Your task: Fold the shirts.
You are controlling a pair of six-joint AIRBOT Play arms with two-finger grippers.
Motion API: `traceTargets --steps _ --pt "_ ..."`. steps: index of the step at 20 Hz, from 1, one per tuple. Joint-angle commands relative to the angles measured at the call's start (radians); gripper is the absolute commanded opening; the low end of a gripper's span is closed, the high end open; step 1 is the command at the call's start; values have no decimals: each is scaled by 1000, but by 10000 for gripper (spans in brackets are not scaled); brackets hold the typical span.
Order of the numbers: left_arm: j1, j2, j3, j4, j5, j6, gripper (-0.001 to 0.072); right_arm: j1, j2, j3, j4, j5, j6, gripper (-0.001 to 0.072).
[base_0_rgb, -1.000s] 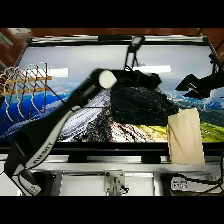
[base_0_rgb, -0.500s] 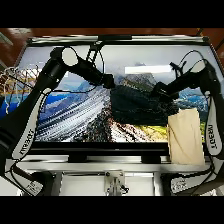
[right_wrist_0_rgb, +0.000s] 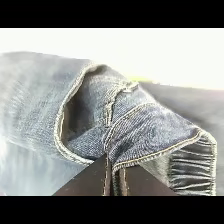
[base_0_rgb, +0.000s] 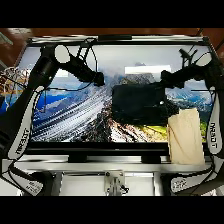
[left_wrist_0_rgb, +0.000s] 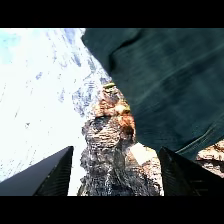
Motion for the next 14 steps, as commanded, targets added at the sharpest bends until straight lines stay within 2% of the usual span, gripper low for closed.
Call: traceTargets --steps 1,3,4,5,7,9,11,14 --pt "5 3 1 11 20 2 593 -61 6 52 -127 37 80 93" --pt "3 3 1 11 21 0 594 -68 -21 52 -253 122 82 94" --pt "2 3 1 11 21 0 594 -68 -37 52 -266 145 81 98" --pt "2 3 1 11 21 0 594 -66 -55 52 -249 155 81 172" --pt "0 3 1 11 20 -1 594 -60 -75 52 -189 170 53 564" --pt "0 3 1 11 12 0 594 -67 -65 53 -166 212 6 586" --pt "0 3 1 11 11 0 594 -91 -45 53 -150 314 -70 680" --pt "0 3 1 11 13 0 594 -117 -39 49 -102 459 -101 680"
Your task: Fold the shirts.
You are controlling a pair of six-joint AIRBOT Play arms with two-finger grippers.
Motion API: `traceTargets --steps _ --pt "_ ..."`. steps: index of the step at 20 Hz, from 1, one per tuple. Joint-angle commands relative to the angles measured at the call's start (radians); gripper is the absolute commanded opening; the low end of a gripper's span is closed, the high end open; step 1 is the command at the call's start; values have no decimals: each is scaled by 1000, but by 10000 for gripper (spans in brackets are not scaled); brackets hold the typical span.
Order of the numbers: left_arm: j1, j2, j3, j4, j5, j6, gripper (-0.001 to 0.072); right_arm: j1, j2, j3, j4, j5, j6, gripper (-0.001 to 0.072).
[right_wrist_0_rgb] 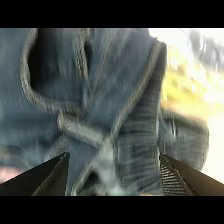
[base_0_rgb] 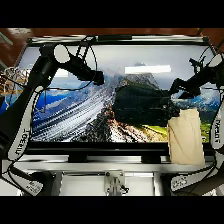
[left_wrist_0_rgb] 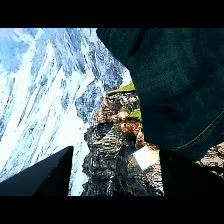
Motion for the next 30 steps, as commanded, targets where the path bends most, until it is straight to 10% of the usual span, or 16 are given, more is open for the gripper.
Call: traceTargets --steps 1,5,11,27,29,30 --pt "0 0 1 1 -1 0 594 -5 6 -10 43 156 -61 680" --pt "0 0 1 1 -1 -1 594 90 5 -76 2 52 -67 694" --pt "0 0 1 1 -1 0 594 148 -26 -94 -477 35 -4 694" --pt "0 0 1 1 -1 2 594 67 -217 -94 179 -132 -48 689" --pt "1 0 1 1 -1 2 593 89 -221 -93 223 -140 -82 521" --pt "2 0 1 1 -1 2 594 98 -220 -92 253 -144 -92 302"
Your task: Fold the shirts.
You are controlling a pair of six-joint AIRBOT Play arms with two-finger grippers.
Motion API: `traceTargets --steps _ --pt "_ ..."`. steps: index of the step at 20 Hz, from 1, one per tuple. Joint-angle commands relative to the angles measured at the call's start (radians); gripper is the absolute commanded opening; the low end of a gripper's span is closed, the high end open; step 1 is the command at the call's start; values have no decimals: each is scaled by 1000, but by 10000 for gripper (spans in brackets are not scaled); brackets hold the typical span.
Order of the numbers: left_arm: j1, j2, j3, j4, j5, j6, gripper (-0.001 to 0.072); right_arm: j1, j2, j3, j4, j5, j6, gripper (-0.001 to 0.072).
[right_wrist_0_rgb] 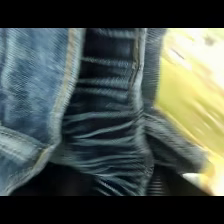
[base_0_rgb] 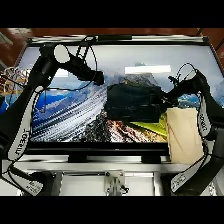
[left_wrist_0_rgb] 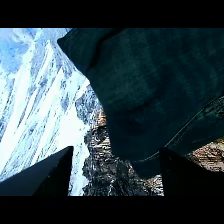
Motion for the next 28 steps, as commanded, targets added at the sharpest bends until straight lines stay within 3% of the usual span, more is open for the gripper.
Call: traceTargets --steps 1,2,7,11,12,13,15,18,22,25,28 --pt "4 0 1 0 0 0 594 29 -9 7 115 -21 -34 124" --pt "7 0 1 0 0 0 593 29 -8 15 153 -21 -41 93" --pt "39 1 1 0 -2 0 593 29 43 40 355 -83 -110 93" --pt "74 2 1 0 -12 0 594 61 32 38 209 -64 -5 102" --pt "81 2 1 0 -26 0 594 61 30 38 199 -48 -5 326" --pt "89 2 1 0 -39 1 594 51 31 38 201 -19 -5 695" --pt "100 2 1 0 -53 12 594 13 34 38 185 52 21 690" --pt "106 2 1 0 -53 12 594 -6 33 27 13 102 80 692" --pt "106 2 1 0 -53 12 594 18 10 -55 130 -21 59 694" --pt "106 2 1 0 -53 12 593 18 -37 -59 250 -24 59 694" --pt "106 2 1 0 -53 11 593 27 -57 -59 265 -32 83 693"
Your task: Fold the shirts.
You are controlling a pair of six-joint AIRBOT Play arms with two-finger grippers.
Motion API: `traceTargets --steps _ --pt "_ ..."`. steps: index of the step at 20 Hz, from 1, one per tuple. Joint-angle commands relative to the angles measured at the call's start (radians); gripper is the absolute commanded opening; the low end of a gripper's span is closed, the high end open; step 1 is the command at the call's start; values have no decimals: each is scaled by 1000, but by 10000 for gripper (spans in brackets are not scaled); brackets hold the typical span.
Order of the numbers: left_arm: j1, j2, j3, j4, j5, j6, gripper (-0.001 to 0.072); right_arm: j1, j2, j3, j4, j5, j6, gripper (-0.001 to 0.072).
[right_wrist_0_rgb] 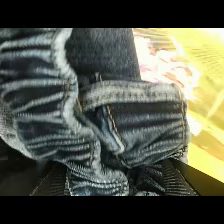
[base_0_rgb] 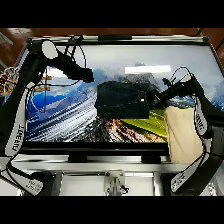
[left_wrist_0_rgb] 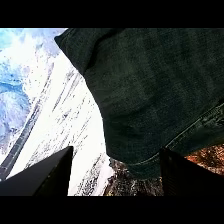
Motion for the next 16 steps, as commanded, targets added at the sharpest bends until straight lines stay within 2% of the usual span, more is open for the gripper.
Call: traceTargets --steps 1,4,5,6,7,8,10,12,16 --pt "2 0 1 0 -1 -1 594 18 -29 -6 50 -27 22 692" --pt "1 1 1 0 -1 -1 594 70 -60 -6 57 -28 21 682" --pt "1 1 1 0 -1 -1 593 85 -71 -6 69 -27 21 565" --pt "2 2 1 0 -1 -1 594 96 -79 -6 82 -36 23 313" --pt "2 4 1 0 -1 0 594 102 -80 -6 94 -52 30 172" --pt "2 7 1 0 0 0 594 107 -80 -6 111 -67 29 102" --pt "5 11 1 0 -1 0 594 107 -80 -5 150 -92 11 93" --pt "11 14 1 0 -1 0 594 101 -67 -4 218 -97 -49 92" --pt "19 16 1 0 0 0 594 74 58 51 223 -109 -92 91"
